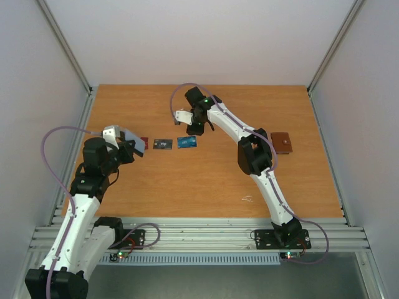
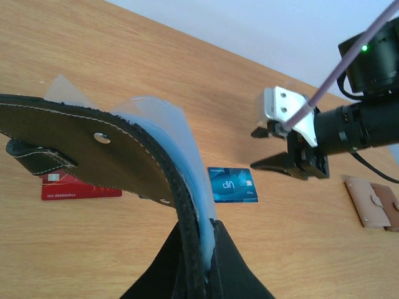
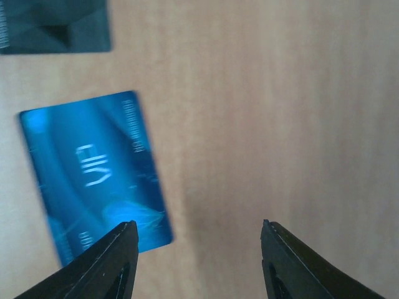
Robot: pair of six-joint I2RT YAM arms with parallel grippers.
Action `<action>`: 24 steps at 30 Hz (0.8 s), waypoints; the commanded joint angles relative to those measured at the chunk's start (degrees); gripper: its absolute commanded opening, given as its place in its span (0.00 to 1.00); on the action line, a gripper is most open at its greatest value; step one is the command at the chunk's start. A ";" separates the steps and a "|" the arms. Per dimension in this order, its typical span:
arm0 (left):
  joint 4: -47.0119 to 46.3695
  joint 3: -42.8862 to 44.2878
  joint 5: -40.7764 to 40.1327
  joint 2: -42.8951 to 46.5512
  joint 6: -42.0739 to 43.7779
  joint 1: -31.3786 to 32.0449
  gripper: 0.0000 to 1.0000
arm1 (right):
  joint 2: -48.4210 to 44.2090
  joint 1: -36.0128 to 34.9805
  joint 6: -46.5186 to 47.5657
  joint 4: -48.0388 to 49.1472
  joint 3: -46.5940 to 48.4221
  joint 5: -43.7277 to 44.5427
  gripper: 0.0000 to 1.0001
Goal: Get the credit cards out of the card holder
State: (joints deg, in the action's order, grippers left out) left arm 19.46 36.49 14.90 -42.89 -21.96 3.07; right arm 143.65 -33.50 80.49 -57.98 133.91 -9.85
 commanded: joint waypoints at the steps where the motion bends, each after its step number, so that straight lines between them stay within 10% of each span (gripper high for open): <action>1: -4.90 1.67 4.28 0.31 3.32 -0.40 0.00 | -4.34 -0.47 -6.92 10.95 0.16 7.19 0.56; 7: -6.66 5.89 23.07 0.60 15.09 -0.37 0.00 | -17.27 -0.13 -21.49 18.68 -3.22 2.08 0.60; 14: 14.32 16.75 58.59 1.28 41.76 -0.17 0.00 | -44.36 2.12 -32.01 31.07 -29.31 -39.12 0.87; 20: 48.08 27.90 46.63 0.70 91.07 2.42 0.00 | -61.34 2.12 -27.51 37.71 -49.97 -41.67 0.98; 24: 39.39 29.71 45.16 1.31 83.00 2.91 0.00 | -64.43 1.49 -25.09 26.12 -49.43 -45.46 0.98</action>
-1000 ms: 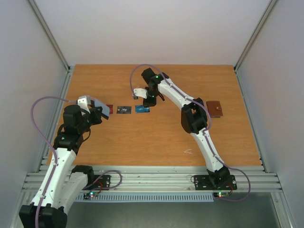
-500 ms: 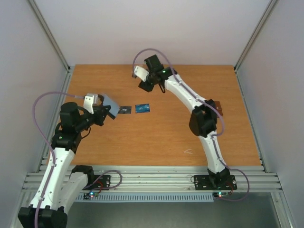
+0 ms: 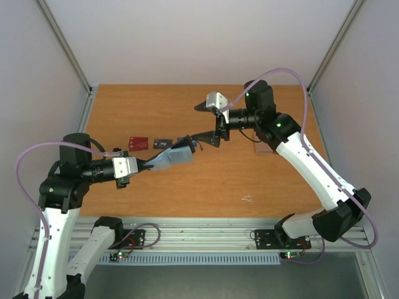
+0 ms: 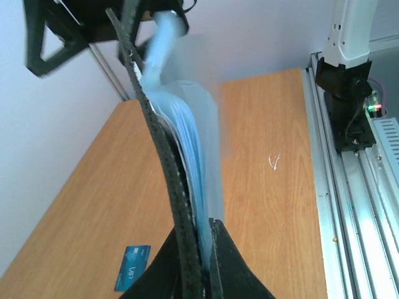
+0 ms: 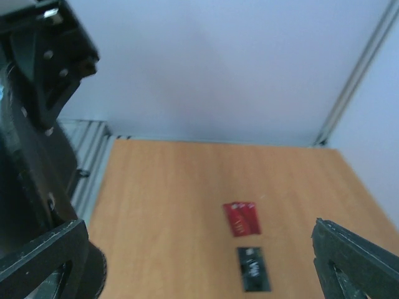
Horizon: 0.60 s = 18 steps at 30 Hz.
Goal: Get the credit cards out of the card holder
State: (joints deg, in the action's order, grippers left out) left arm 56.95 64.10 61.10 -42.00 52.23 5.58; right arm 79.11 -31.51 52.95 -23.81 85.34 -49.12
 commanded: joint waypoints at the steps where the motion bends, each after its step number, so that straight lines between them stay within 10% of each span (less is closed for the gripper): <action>1: -0.98 1.81 0.21 0.71 4.96 0.39 0.00 | -0.67 -0.88 2.24 -9.71 -0.70 -7.40 0.98; 12: -26.18 -4.24 -3.62 3.74 -43.81 0.61 0.00 | -6.48 -3.48 2.61 -16.08 -1.84 -4.82 0.99; 18: -24.91 -5.70 -6.40 5.40 -48.51 0.57 0.00 | -8.79 -3.60 -6.58 -6.40 -4.56 -4.33 0.98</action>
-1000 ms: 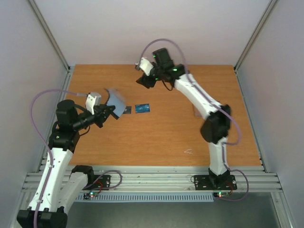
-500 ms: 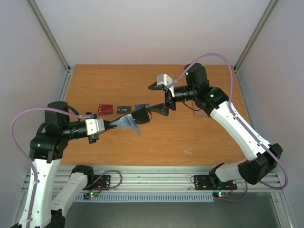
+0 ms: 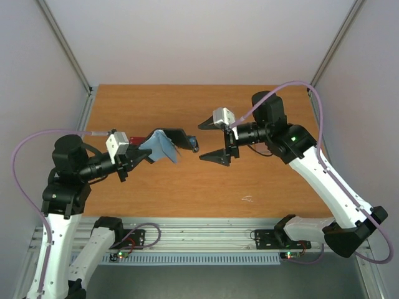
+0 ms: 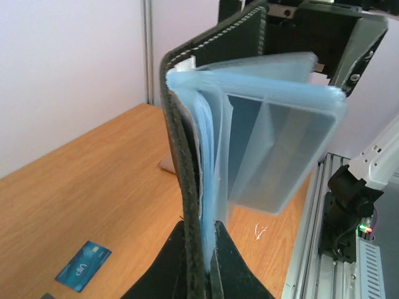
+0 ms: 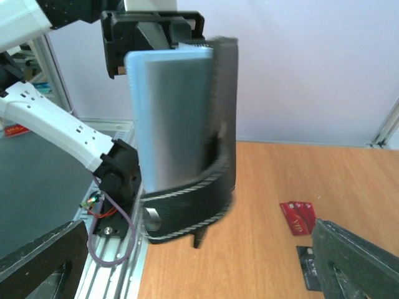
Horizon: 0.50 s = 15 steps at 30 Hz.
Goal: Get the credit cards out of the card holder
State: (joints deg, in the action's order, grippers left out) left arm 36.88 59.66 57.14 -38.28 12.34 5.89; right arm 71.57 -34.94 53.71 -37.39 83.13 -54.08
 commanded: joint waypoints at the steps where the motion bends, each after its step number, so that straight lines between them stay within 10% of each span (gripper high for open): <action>1: -5.85 -1.67 -2.29 1.89 -9.57 0.26 0.00 | -0.72 -0.46 -11.76 11.04 -3.18 2.07 0.97; 6: -10.80 -3.35 -2.02 2.23 -13.87 0.26 0.00 | 2.26 -2.01 -22.22 19.23 -3.13 5.06 0.84; 15: -11.92 -3.82 -2.39 2.55 -14.48 0.26 0.00 | 4.77 -11.17 -19.37 20.42 -2.79 14.92 0.91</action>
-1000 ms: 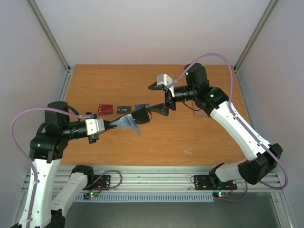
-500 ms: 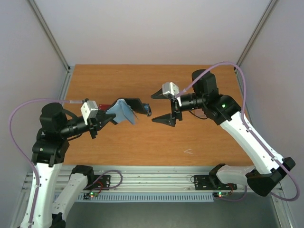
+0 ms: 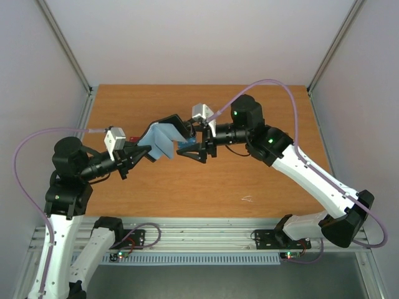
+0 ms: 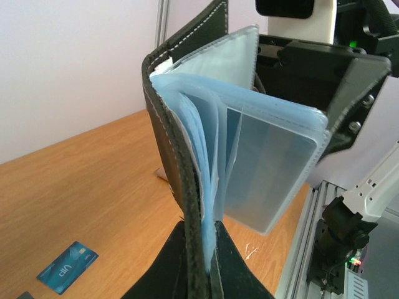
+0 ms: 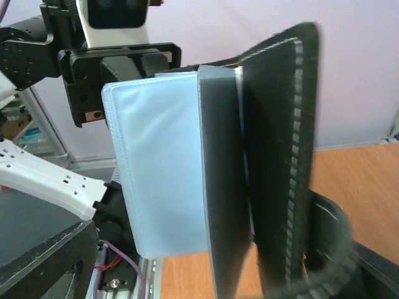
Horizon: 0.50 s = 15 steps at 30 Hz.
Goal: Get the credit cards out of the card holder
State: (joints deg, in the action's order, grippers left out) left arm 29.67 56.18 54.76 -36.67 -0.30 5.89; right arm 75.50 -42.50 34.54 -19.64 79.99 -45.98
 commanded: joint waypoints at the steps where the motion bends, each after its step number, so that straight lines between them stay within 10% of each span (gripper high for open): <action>1: -4.84 -0.44 -0.07 0.90 -1.96 0.26 0.00 | 1.10 -4.65 0.05 2.82 0.61 8.28 0.92; 15: -6.03 -1.20 0.77 1.16 -2.98 0.27 0.00 | 3.80 -9.24 2.99 1.18 3.74 18.38 0.83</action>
State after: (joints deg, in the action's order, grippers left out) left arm 27.14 55.37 54.70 -36.32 -2.63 5.89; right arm 79.66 -51.48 36.49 -18.63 80.88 -29.85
